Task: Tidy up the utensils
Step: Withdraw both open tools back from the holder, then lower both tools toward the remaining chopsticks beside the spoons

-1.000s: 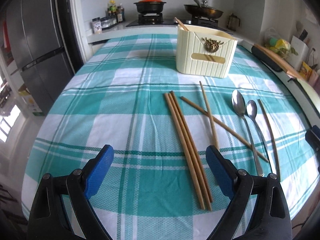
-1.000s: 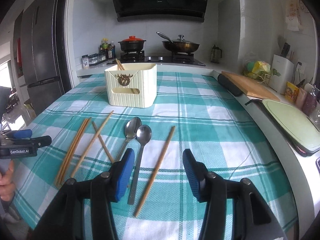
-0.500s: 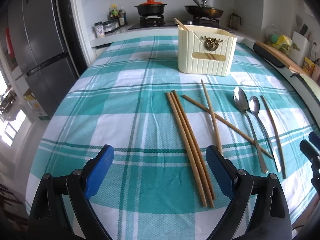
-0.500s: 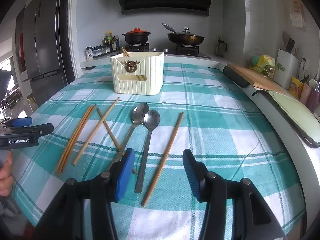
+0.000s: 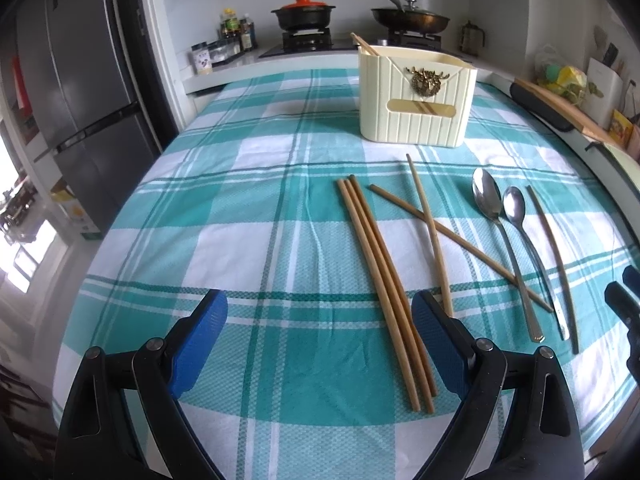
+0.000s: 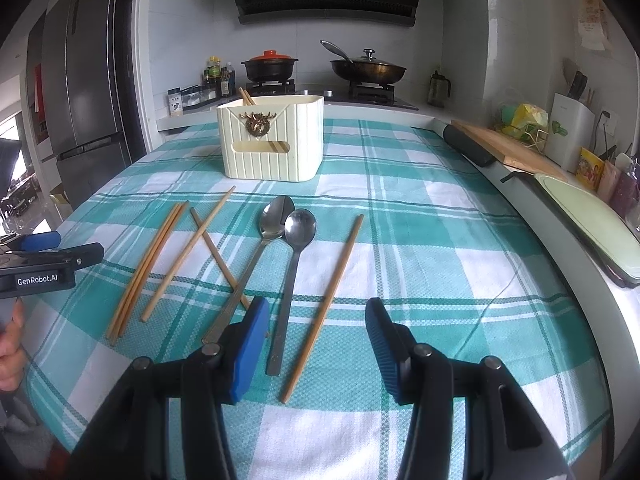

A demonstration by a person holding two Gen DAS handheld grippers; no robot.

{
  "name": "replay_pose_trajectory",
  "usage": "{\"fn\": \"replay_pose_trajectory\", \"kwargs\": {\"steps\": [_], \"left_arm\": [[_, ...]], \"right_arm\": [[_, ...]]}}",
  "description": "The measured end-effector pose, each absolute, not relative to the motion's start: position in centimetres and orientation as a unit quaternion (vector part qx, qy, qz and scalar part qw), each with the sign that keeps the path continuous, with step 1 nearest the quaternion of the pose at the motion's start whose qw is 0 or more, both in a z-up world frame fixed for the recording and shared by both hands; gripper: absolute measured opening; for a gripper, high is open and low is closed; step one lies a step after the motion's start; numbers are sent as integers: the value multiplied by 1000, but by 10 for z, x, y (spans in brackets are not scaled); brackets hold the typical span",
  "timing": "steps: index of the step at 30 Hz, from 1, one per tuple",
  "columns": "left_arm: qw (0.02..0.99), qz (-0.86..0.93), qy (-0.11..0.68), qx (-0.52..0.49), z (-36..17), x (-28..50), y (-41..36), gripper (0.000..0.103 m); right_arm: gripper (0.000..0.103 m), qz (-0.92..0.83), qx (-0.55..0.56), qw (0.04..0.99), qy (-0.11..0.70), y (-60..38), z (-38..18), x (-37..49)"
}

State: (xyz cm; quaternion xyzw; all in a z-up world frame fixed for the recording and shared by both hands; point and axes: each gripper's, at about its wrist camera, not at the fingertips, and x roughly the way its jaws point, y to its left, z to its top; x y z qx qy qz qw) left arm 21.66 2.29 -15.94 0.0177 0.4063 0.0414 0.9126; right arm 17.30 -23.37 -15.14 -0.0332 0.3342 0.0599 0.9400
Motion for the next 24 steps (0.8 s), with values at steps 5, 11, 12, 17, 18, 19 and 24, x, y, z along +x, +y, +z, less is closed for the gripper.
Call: {"fn": "replay_pose_trajectory", "kwargs": {"steps": [5,11,12,17,18,19,24], "left_arm": [[911,42,410,20,-162,218,23,94],[909,46,415,11,-165,218,29,94],[909,47,415,10,-165,218,30,94],[906,49,420,11,-169,220,28,94],[906,50,421,12,-169,220,27,94],[905,50,422,12,-170,220,27,94],[904,51,425,13,-172,221,25,94]], "right_arm": [[51,59,-33,938,341,-234,-155,175],[51,38,-36,932,358,-236,-158,182],[51,34,-38,932,358,-237,-157,182],[51,26,-44,931,361,-240,-158,182],[51,25,-45,931,361,-240,-159,182],[51,22,-48,931,362,-241,-160,183],[51,12,-59,929,364,-243,-163,183]]}}
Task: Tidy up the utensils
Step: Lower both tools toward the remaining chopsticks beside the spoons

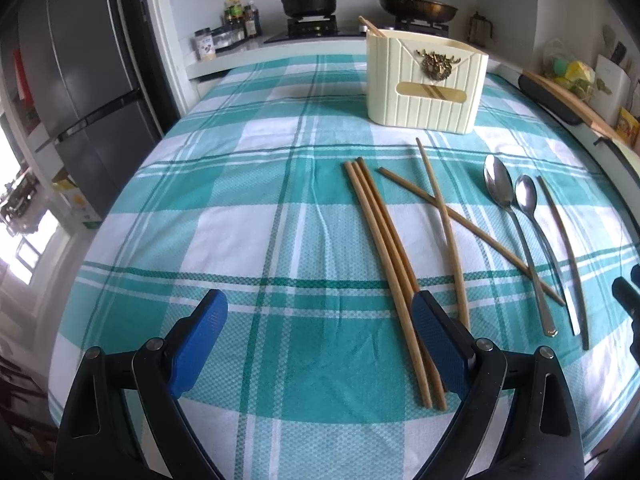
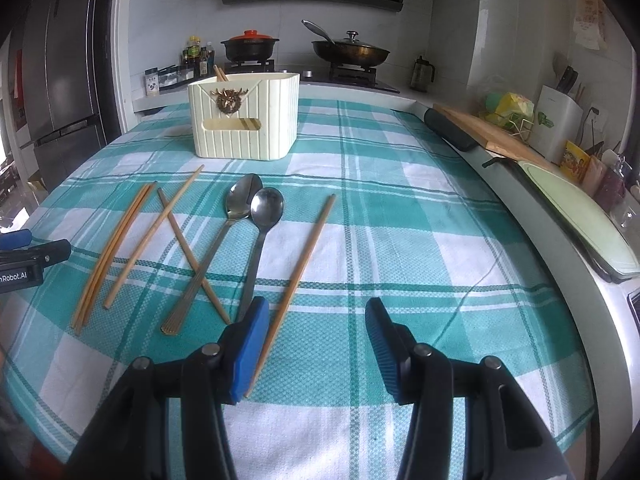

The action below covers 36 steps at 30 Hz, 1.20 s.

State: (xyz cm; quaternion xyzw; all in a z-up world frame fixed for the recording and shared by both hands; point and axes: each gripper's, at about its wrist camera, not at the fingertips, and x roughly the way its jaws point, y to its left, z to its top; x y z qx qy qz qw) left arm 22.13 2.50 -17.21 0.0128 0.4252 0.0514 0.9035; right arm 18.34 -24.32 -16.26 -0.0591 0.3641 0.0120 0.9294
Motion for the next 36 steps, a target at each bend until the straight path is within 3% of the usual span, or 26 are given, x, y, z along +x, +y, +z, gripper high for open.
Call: {"fn": "replay_pose_trajectory", "kwargs": {"steps": [14,23,36], "left_arm": [[895,57,442,1,-185,228,34,94],[881,40,465,-82,-191,258,66,94],[876,43,479,-32,-210,300,40,95]], "right_arm": [[51,-6,-68,922,381,-251,-175,189],[51,1,-44,923,382,-257,-177,194],[51,4,-34,924,381,-261,-177,195]]}}
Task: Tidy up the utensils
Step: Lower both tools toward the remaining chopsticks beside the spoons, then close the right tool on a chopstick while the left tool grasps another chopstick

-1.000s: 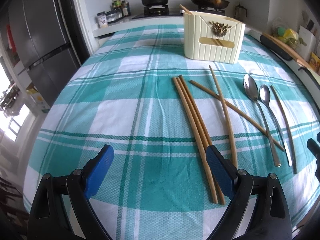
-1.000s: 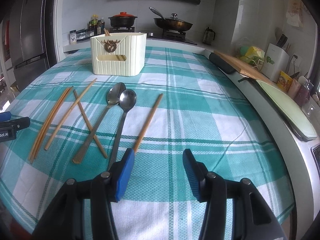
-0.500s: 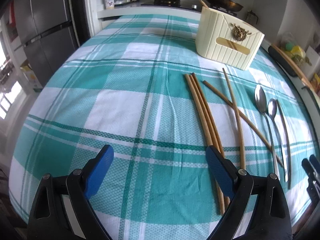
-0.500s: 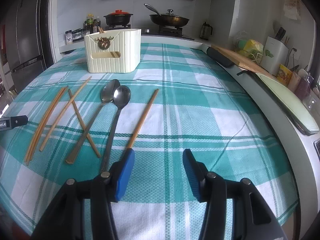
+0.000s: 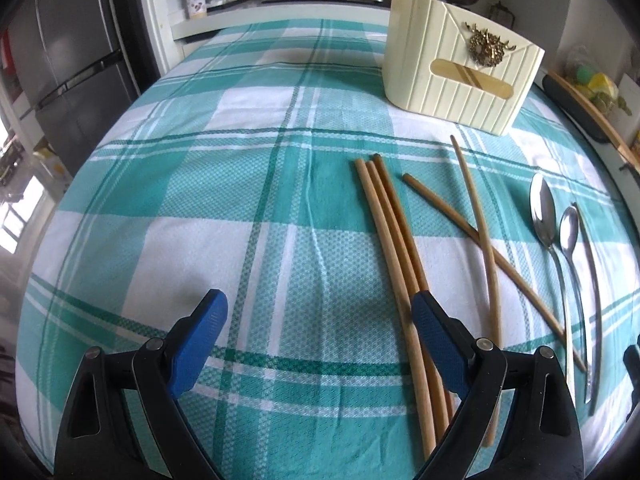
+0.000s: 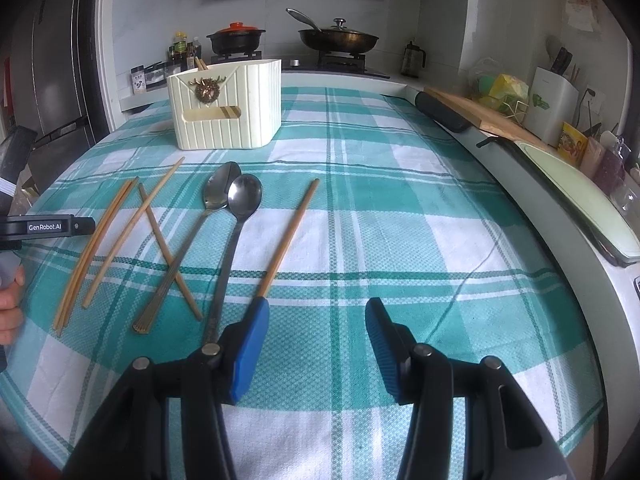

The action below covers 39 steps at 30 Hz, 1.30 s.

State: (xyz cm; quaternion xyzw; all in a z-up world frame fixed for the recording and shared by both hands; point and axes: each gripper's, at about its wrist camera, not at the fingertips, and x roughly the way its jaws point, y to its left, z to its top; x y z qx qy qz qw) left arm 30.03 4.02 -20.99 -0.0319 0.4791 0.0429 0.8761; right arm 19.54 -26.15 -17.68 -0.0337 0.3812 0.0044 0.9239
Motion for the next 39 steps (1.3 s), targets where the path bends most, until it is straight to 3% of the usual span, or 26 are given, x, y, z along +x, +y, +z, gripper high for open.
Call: {"fn": "replay_pose_trajectory", "kwargs": {"steps": [9,17,22,24,28,32,33,34,36,39], "left_arm": [[872,56,486,-19,-216,305,38,98],[854,15,520,-1,-216,325,47,98],[838,-18,545,26,-214,345,46,95],[835,-26,549,36,-212,355,46,87],[827,-44,560,30,-211,378,49,76],[825,-44,562,36,-208,400,47,53],[826,-45,561,37,-207,403,46,43],[826,-47,560,36,-206,405,45,37],[829,-49,557,32,-205,408,44,14],[833,-49,550,29,-204,409,44,10]], "right_arm": [[51,9,-25,921,388,-266,-178,205],[51,68,56,895,438,-272,-173,261],[51,65,3,866,495,-257,-199,309],[41,58,-25,867,494,-252,-199,317],[32,62,-29,861,505,-251,-198,336],[23,59,-23,856,513,-250,-197,366],[14,59,-17,855,515,-250,-198,374],[11,59,-13,856,514,-250,-198,380],[7,64,-3,855,515,-250,-198,391],[6,72,10,855,514,-252,-196,399]]}}
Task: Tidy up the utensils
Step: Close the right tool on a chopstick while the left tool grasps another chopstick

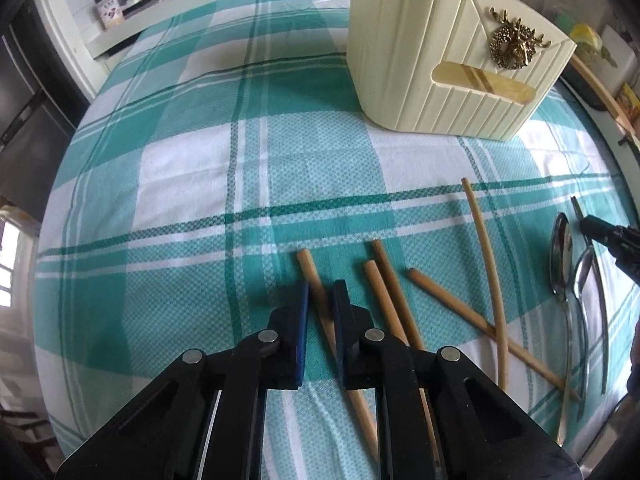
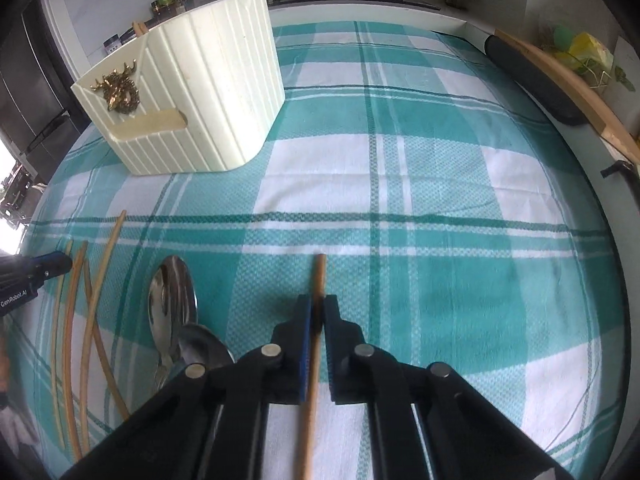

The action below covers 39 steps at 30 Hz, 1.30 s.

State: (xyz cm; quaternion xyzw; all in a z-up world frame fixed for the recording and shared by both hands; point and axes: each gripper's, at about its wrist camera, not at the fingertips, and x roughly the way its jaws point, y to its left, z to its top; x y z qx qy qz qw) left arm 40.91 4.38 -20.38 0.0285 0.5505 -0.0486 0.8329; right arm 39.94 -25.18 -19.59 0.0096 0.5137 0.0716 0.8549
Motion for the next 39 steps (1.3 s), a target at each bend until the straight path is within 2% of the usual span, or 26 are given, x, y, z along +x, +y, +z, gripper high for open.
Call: {"fn": "replay_pose_trajectory", "kwargs": {"steps": [6,16,19,22,25,27,28,37,38,39], "left_arm": [[851,-50,523,-10,-183,400,58,5],[906,-77,412,-62,-77,338,86,5],[915,-89,387,-72,-55,319,91,5],[917,-96,380,-71,-47,308,92,5],[918,-94,378,-71,-46,305,93,5],[918,-94,378,-71,-47,304,93,5],[919,-93,378,-70,-47,304,93,5],[919,-89,378,-62,-48,304,88,5],[919,-89,378,-62,-48,304,87,5],[919,-90,378,-62,-48,304,86,5]], "right_arm": [[6,102,50,878,464,-258,-153,384],[6,148,60,923,349,-262,-45,310],[6,157,50,930,330,-259,-30,295],[6,144,39,927,344,-258,-36,298],[10,128,37,908,398,-260,-69,325],[39,130,54,887,439,-263,-102,349],[42,130,61,878,456,-263,-117,359],[40,96,24,841,531,-226,-197,437],[33,89,7,851,518,-222,-197,438],[6,80,-12,852,517,-218,-197,439]]}}
